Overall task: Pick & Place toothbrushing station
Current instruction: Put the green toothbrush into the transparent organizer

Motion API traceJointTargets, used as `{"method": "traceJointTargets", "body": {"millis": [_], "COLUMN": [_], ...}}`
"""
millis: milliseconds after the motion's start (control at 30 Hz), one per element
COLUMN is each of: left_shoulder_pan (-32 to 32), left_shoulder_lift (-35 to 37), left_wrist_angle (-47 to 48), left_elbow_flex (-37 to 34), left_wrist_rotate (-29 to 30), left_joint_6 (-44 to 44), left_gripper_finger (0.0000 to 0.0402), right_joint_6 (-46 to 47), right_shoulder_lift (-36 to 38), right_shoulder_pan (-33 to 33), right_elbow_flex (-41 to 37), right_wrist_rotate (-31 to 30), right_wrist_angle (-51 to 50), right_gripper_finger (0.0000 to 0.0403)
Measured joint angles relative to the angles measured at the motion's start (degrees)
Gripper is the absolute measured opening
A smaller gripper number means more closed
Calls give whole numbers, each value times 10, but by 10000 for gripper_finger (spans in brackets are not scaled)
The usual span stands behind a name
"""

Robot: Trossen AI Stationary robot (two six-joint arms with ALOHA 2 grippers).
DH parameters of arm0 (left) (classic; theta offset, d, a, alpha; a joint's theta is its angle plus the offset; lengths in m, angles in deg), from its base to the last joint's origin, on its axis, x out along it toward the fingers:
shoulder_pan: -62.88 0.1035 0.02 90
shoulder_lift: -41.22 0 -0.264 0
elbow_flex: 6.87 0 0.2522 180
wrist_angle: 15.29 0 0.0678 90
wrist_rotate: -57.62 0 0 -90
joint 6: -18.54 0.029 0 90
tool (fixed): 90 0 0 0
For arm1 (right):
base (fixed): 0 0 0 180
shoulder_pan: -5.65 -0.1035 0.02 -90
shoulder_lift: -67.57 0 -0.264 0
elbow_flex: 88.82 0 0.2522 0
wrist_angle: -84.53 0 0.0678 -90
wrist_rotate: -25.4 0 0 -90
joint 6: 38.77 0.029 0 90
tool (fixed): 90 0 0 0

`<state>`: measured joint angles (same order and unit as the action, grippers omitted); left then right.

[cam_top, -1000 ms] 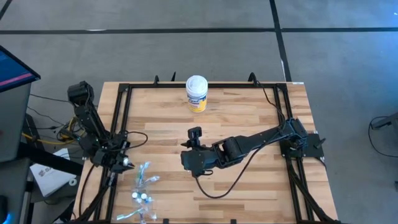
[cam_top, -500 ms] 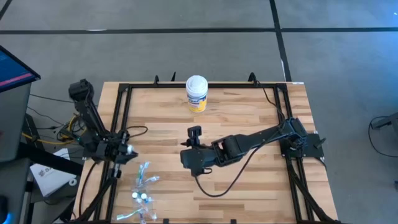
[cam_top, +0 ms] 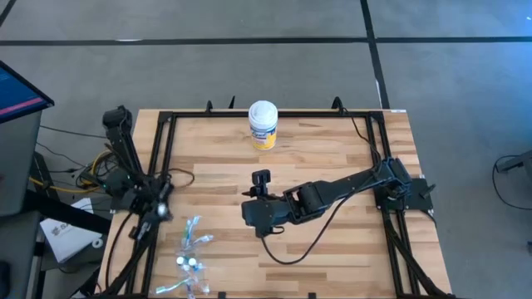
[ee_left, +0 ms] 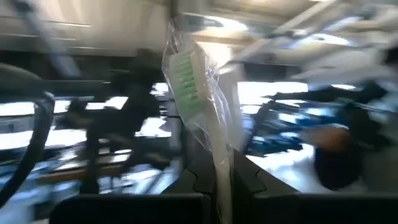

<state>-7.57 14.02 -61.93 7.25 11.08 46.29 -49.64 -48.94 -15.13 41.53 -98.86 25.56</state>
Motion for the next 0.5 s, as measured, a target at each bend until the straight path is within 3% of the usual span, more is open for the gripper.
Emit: {"method": "traceJointTargets", "body": {"millis": [133, 500], "left_shoulder_pan": [0, 34], "left_shoulder_lift": [-14, -61], "left_wrist_angle": [29, 14], "left_elbow_flex": [0, 0], "left_wrist_rotate": [-100, -185], "left_joint_6": [-27, -46], "left_gripper_finger": [5, 5], "right_joint_6": [2, 0], "right_shoulder_lift": [0, 0], "right_shoulder_pan": [-2, -1], "right_elbow_flex": [0, 0], "right_wrist_rotate": [0, 0], "right_wrist_angle": [-1, 5], "right_gripper_finger": [129, 129]}}
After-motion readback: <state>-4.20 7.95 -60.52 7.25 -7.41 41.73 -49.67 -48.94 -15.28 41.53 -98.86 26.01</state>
